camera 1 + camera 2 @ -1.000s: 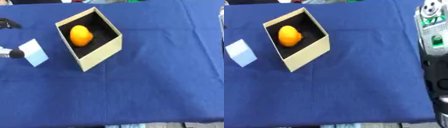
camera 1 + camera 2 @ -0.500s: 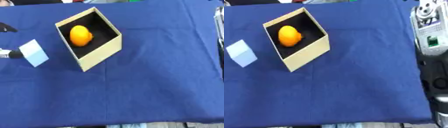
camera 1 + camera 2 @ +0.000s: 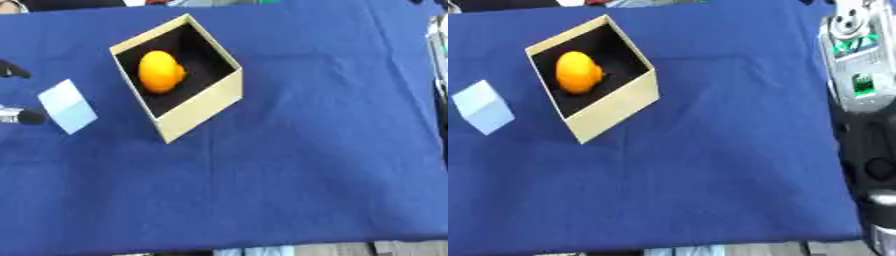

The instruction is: Pick up objects on the table and place them in the box.

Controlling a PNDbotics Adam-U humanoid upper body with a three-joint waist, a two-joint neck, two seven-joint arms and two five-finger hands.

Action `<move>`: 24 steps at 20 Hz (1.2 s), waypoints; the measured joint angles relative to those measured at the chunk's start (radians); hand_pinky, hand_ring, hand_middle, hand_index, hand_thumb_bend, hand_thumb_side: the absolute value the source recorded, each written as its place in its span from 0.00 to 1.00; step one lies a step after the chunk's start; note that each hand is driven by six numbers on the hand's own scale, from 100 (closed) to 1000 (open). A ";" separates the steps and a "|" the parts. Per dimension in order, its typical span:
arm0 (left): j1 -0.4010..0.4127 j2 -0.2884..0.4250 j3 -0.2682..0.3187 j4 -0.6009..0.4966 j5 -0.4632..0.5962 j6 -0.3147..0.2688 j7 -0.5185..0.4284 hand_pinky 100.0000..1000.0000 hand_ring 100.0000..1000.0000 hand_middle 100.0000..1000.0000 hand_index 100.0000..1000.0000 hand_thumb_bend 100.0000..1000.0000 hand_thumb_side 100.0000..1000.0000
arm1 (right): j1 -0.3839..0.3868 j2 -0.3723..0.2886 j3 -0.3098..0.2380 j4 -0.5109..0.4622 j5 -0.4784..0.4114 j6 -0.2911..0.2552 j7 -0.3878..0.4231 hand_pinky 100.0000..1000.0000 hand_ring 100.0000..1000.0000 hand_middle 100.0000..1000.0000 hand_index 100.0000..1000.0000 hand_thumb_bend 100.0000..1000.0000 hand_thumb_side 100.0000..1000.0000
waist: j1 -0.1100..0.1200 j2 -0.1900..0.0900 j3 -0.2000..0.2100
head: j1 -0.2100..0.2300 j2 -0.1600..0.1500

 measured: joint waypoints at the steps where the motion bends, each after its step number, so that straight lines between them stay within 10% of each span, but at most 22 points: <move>1: 0.000 -0.001 0.000 0.002 -0.001 -0.006 -0.009 0.99 0.94 0.89 0.96 0.95 0.84 | 0.000 0.001 0.000 -0.001 0.000 0.000 0.000 0.90 1.00 0.82 0.96 0.00 0.67 | 0.000 0.000 0.000 | 0.000 0.000; 7: -0.007 -0.002 0.000 0.006 -0.040 -0.027 -0.025 0.97 0.94 0.88 0.94 0.84 0.71 | 0.000 0.006 0.000 -0.004 0.000 0.004 0.003 0.90 1.00 0.82 0.96 0.00 0.68 | 0.001 0.000 -0.001 | 0.000 0.000; 18: -0.049 -0.038 -0.005 0.085 -0.062 -0.024 -0.034 0.95 0.88 0.80 0.81 0.82 0.78 | 0.009 0.016 -0.001 -0.010 0.000 0.011 0.006 0.90 1.00 0.82 0.96 0.00 0.68 | 0.006 0.000 -0.005 | 0.002 0.000; 24: -0.068 -0.061 -0.012 0.108 -0.061 -0.038 -0.049 0.94 0.87 0.79 0.88 0.63 0.66 | 0.009 0.016 -0.001 -0.015 0.000 0.012 0.008 0.90 1.00 0.81 0.96 0.00 0.69 | 0.006 0.000 -0.008 | 0.004 -0.005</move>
